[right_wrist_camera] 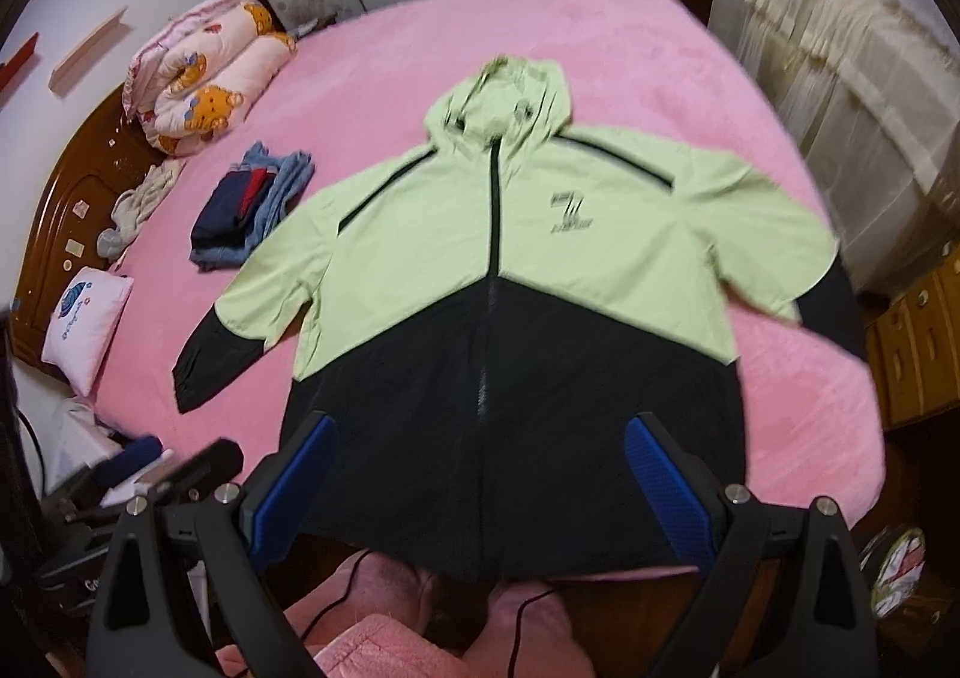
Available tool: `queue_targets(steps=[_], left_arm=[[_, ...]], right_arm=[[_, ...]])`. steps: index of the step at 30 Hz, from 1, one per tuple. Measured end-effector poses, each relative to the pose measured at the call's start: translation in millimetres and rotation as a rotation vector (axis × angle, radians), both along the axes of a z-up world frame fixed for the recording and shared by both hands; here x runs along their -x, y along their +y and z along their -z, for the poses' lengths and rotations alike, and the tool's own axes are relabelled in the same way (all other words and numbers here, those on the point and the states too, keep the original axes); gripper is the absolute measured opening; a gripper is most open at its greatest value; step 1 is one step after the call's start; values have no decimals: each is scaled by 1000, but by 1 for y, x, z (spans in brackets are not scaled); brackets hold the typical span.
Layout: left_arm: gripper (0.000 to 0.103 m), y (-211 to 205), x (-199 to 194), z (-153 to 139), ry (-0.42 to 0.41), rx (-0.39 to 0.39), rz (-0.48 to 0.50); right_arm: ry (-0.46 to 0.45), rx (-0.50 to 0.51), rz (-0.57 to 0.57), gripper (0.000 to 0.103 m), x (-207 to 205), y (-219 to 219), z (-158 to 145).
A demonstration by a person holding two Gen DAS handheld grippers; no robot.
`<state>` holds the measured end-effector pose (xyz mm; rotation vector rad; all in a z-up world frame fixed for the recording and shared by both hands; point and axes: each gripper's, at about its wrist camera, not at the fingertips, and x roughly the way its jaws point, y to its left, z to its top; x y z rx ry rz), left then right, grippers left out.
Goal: Fold large clothes
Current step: 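Grasp the black sleeve cuff with the left gripper and lift it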
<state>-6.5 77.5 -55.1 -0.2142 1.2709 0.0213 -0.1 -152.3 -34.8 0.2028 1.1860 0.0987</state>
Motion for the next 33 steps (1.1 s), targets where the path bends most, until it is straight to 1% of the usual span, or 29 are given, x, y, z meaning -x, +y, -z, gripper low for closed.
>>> queue_targets(steps=[1, 2, 4, 6, 9, 10, 11, 13, 16, 18, 19, 20, 22, 23, 24, 25, 27, 30, 31, 33], left_arm=[[102, 10, 0, 8, 32, 31, -21], [102, 25, 4, 17, 64, 79, -62], [102, 51, 9, 31, 90, 145, -129], [102, 86, 14, 47, 114, 201, -218], [102, 142, 16, 73, 142, 250, -348], [102, 162, 17, 81, 141, 265, -394], [101, 189, 18, 90, 127, 305, -458], [101, 227, 18, 105, 109, 362, -538], [101, 289, 12, 135, 109, 422, -664], [101, 320, 4, 154, 111, 427, -710], [99, 330, 1, 160, 118, 425, -725], [98, 346, -6, 173, 129, 422, -742], [89, 366, -15, 191, 143, 416, -762], [86, 380, -22, 204, 144, 415, -772], [77, 387, -26, 211, 140, 410, -782], [71, 395, -29, 218, 136, 409, -796], [66, 415, -35, 239, 133, 423, -830], [55, 433, -44, 265, 142, 447, -869], [52, 439, -46, 272, 141, 455, -879], [52, 452, -49, 283, 126, 466, -899]], right_arm=[[31, -9, -3, 97, -2, 4, 7], [66, -16, -9, 97, -5, 9, 15], [141, -25, -27, 97, -10, 23, 34], [187, -5, -46, 97, -15, 40, 50], [201, 57, -79, 97, -20, 68, 69], [204, 82, -92, 97, -21, 79, 75], [208, 104, -104, 97, -24, 90, 80], [207, 151, -146, 97, -30, 120, 90], [199, 215, -209, 97, -37, 163, 103], [199, 230, -233, 97, -41, 191, 111], [201, 231, -239, 97, -42, 202, 115], [208, 236, -245, 97, -45, 216, 121], [220, 247, -249, 97, -50, 236, 129], [227, 253, -250, 97, -52, 245, 134], [240, 257, -252, 97, -55, 257, 140], [251, 261, -252, 97, -57, 264, 144], [271, 267, -249, 97, -60, 277, 154], [291, 279, -233, 97, -62, 291, 164], [300, 282, -225, 97, -62, 295, 167], [317, 276, -210, 97, -61, 300, 173]])
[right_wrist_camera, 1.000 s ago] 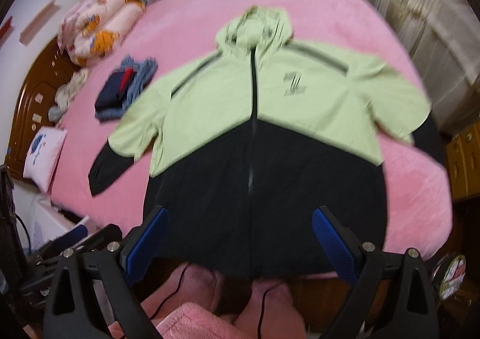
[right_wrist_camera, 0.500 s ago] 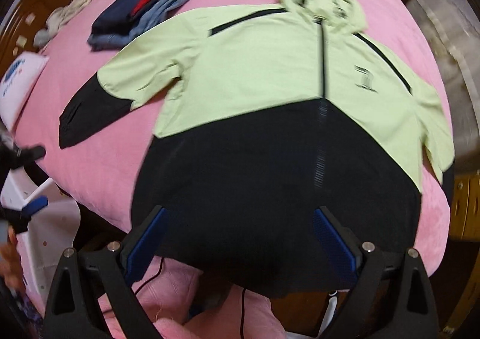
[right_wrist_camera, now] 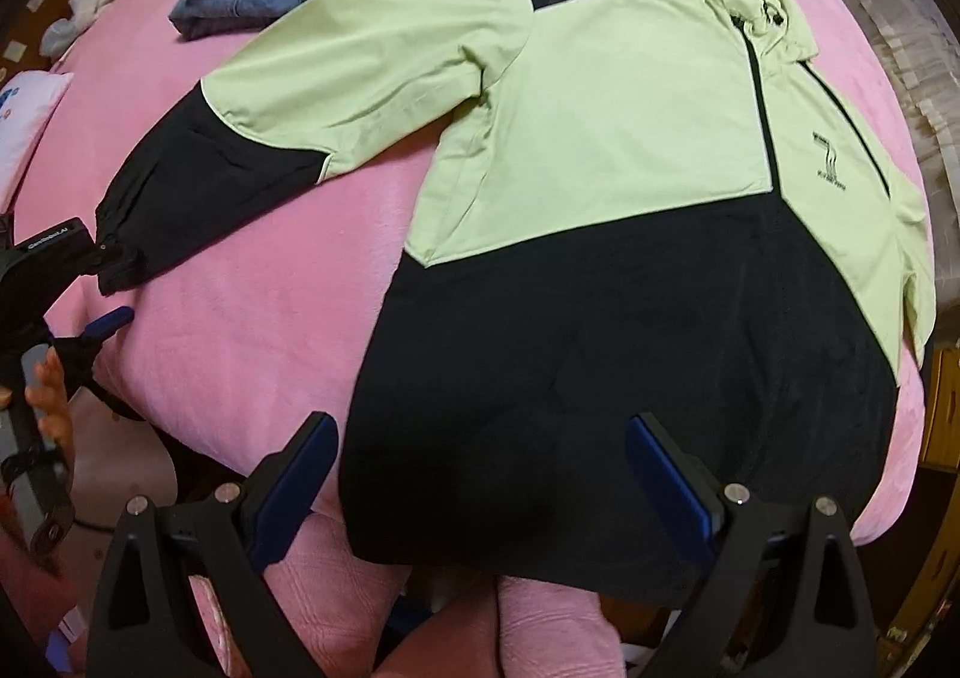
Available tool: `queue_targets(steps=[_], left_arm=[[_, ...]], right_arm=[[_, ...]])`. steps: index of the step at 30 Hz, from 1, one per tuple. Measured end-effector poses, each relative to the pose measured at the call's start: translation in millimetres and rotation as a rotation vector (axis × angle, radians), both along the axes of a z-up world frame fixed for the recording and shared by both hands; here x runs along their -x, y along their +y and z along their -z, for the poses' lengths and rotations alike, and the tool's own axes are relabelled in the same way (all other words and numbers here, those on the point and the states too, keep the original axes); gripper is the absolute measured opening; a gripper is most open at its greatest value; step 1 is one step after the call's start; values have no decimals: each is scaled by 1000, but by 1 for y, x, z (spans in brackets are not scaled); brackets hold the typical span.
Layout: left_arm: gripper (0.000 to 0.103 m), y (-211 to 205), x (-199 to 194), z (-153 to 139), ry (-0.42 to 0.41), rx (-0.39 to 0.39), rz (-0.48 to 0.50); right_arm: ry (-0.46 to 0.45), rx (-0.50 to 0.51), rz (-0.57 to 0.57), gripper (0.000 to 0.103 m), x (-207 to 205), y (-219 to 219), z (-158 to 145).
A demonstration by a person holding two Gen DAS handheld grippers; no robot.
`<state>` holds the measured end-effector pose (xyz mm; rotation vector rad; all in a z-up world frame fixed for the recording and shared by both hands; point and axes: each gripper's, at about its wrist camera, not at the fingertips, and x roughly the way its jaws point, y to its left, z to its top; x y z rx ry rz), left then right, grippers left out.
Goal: Fold large clothes
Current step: 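Grasp the black sleeve cuff with the left gripper and lift it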
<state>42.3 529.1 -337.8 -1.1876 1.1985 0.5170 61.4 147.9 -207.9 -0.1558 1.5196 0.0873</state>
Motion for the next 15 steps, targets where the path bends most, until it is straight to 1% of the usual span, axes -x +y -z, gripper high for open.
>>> queue_targets(steps=[2, 3, 4, 6, 8, 10, 11, 13, 15], left_arm=[[51, 9, -6, 8, -24, -10, -13], [47, 11, -7, 9, -32, -19, -13], [38, 12, -11, 10, -36, -28, -14], [27, 14, -16, 10, -24, -53, -33], [16, 16, -17, 6, -39, -56, -44], [11, 15, -20, 0, -44, -80, -25], [10, 14, -21, -6, -56, -97, -13], [10, 9, -25, -24, -93, -148, 15], [9, 0, -37, -50, -145, -218, 89]], right_arm=[[13, -5, 16, 97, 0, 4, 5], [21, -9, 29, 97, 0, 6, 9], [27, -8, 38, 97, 1, 6, 11], [33, -7, 48, 97, 1, 7, 15], [36, -8, 52, 97, 2, 9, 18], [35, -9, 56, 97, 2, 10, 21], [34, -11, 59, 97, 2, 9, 22], [24, -19, 73, 97, 2, 7, 22], [-4, -39, 95, 96, 1, 2, 19]])
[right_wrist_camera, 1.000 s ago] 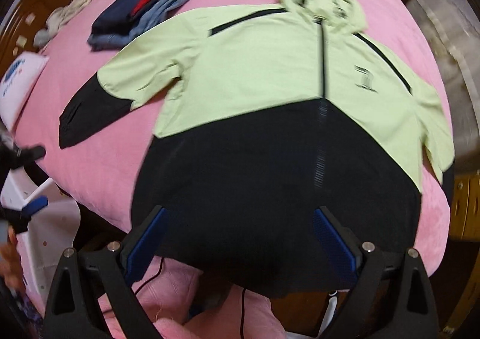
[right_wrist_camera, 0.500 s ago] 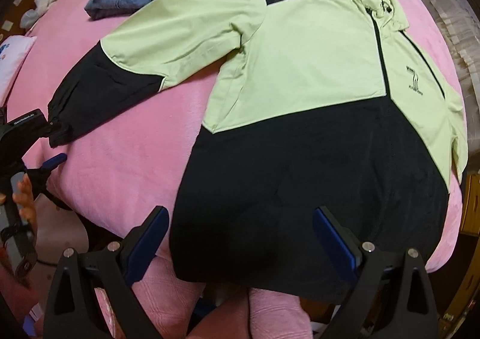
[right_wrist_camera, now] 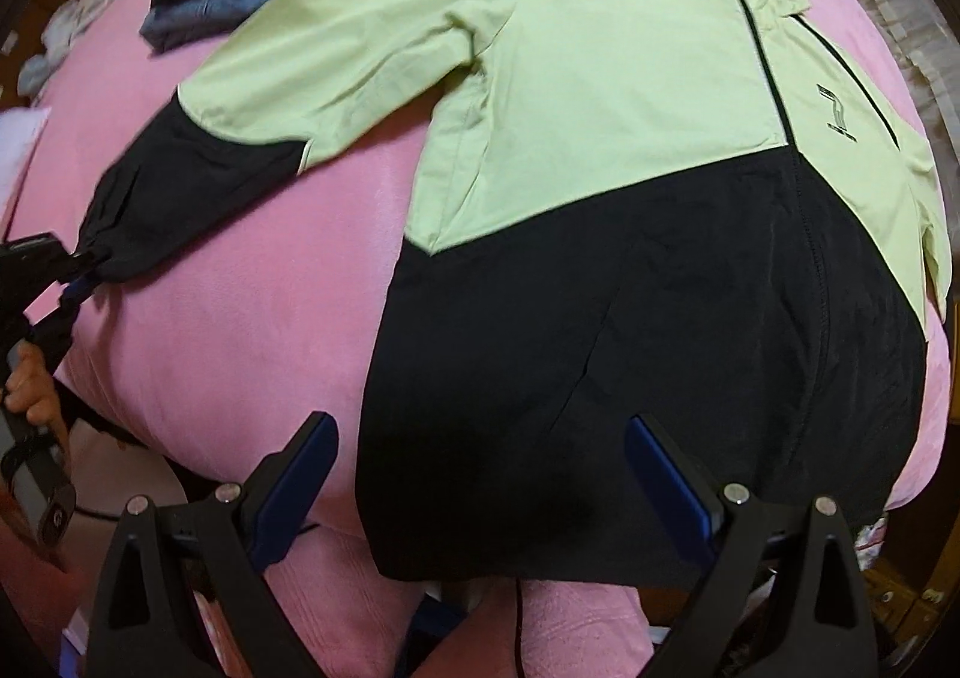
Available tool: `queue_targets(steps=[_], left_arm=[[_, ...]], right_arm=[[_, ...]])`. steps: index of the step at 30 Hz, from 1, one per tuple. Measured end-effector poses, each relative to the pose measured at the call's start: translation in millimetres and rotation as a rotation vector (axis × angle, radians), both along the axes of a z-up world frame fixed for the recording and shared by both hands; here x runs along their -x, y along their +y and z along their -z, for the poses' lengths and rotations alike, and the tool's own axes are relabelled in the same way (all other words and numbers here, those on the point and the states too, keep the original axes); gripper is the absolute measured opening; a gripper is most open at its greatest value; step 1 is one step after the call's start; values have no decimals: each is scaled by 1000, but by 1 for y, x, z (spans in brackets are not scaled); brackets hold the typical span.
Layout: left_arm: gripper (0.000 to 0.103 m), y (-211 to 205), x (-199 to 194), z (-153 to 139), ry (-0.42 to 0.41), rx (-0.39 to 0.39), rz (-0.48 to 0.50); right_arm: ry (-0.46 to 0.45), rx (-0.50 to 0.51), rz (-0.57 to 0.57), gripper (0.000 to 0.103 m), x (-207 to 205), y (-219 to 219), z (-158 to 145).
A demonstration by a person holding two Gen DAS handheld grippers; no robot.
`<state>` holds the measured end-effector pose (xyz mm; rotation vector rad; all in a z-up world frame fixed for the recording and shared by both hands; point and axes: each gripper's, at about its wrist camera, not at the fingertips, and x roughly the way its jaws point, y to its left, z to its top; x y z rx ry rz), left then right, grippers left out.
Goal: Fold large clothes
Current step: 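Grasp the black sleeve cuff with the left gripper and lift it, then carry the black sleeve across the jacket body with the left gripper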
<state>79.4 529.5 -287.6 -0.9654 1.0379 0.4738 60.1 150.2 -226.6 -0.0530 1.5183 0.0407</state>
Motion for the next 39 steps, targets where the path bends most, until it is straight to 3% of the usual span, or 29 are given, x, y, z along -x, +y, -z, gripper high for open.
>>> queue_targets(steps=[3, 8, 11, 15, 19, 22, 25, 29, 32, 33, 35, 36, 37, 39], left_arm=[[7, -19, -20, -45, -111, -98, 92], [6, -58, -47, -120, -342, -148, 163], [6, -108, -71, -166, -476, -191, 261], [6, -186, -95, -203, -609, -201, 387], [6, -273, -124, -209, -671, -157, 511], [6, -339, -150, -189, -650, -123, 591], [6, -402, -178, -156, -578, -143, 681], [8, -468, -207, -89, -391, -136, 790], [17, -503, -229, -37, -127, -99, 879], [23, -508, -231, -26, -62, -103, 879], [47, -508, -219, -12, 1, -117, 862], [68, -506, -215, -11, 12, -130, 853], [77, -502, -209, -12, 17, -152, 841], [77, -485, -194, -18, 34, -232, 809]], right_arm=[[-34, -33, 20, 96, -2, -12, -6], [-79, -111, 56, 91, -11, -40, -14], [-102, -156, 81, 89, -15, -65, -18], [-164, -193, 108, 89, -26, -111, -32], [-220, -217, 149, 89, -38, -162, -46], [-252, -221, 194, 89, -46, -206, -52], [-272, -203, 247, 89, -50, -252, -49], [-260, -174, 311, 89, -54, -304, -32], [-230, -174, 348, 89, -57, -336, -9], [-203, -178, 364, 88, -59, -346, 1], [-175, -203, 380, 87, -63, -356, 12], [-161, -231, 385, 86, -65, -361, 17], [-156, -256, 387, 86, -68, -362, 20], [-148, -330, 394, 84, -72, -362, 26]])
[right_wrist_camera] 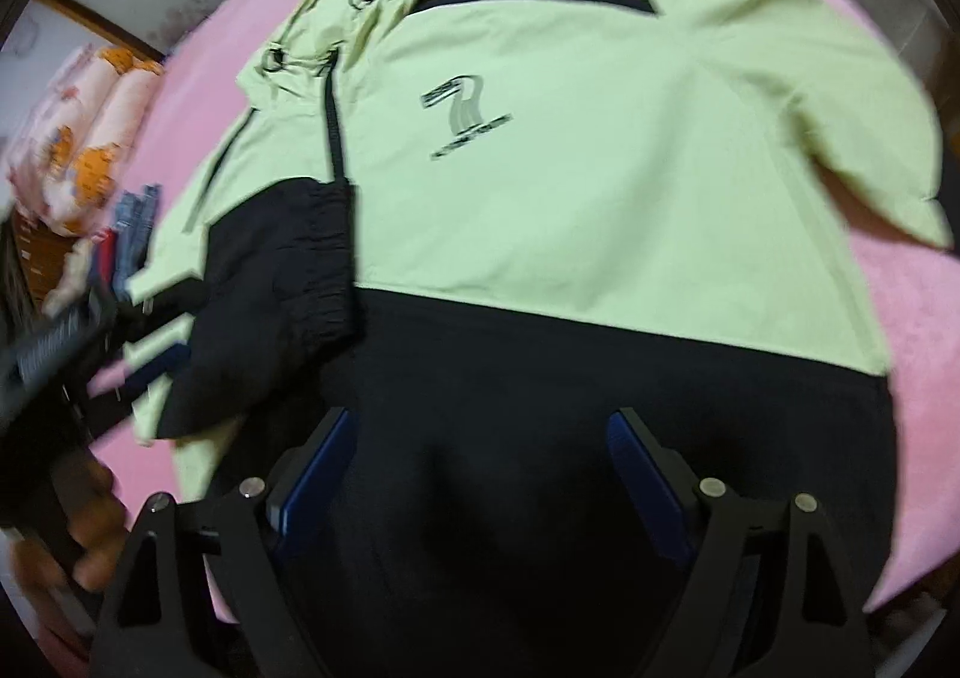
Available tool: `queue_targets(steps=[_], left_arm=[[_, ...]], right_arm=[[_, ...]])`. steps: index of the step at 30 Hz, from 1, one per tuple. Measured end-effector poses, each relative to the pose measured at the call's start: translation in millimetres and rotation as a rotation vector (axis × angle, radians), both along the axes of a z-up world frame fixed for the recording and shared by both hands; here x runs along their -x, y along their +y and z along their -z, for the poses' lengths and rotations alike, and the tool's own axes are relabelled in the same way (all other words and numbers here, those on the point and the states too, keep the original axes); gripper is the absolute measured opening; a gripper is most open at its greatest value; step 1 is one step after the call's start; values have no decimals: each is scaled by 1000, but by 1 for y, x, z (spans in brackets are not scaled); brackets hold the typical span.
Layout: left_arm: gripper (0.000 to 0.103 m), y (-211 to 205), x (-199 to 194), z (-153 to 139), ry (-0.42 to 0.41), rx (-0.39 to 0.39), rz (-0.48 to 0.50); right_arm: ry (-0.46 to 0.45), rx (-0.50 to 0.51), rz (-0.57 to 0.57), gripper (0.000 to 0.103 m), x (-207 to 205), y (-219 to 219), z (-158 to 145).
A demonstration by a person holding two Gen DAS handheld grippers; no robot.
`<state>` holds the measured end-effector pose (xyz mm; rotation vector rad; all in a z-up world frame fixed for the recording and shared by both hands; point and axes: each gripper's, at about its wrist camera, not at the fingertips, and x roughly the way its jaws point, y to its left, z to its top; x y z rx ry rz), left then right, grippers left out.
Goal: Fold large clothes
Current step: 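Carry the black sleeve across the jacket body with the left gripper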
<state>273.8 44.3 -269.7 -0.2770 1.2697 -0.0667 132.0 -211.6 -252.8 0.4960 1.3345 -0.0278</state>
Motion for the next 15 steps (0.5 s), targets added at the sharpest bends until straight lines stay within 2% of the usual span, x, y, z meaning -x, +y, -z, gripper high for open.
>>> queue_targets(steps=[1, 4, 6, 9, 12, 15], left_arm=[[77, 11, 10, -1, 2, -34, -6], [77, 49, 33, -1, 42, -197, -43], [77, 82, 42, -5, 57, -235, -63], [77, 122, 60, 3, 107, -291, -136], [77, 160, 81, 15, 142, -310, -234], [77, 184, 89, 33, 161, -255, -282]], right_arm=[[-1, -55, -6, 83, -5, 3, 4], [-2, -183, -51, 68, -19, 19, 17], [16, -231, -58, 56, -30, 33, 25], [56, -291, -48, 54, -46, 54, 41], [51, -307, -26, 53, -62, 68, 51], [36, -284, -19, 53, -79, 77, 54]])
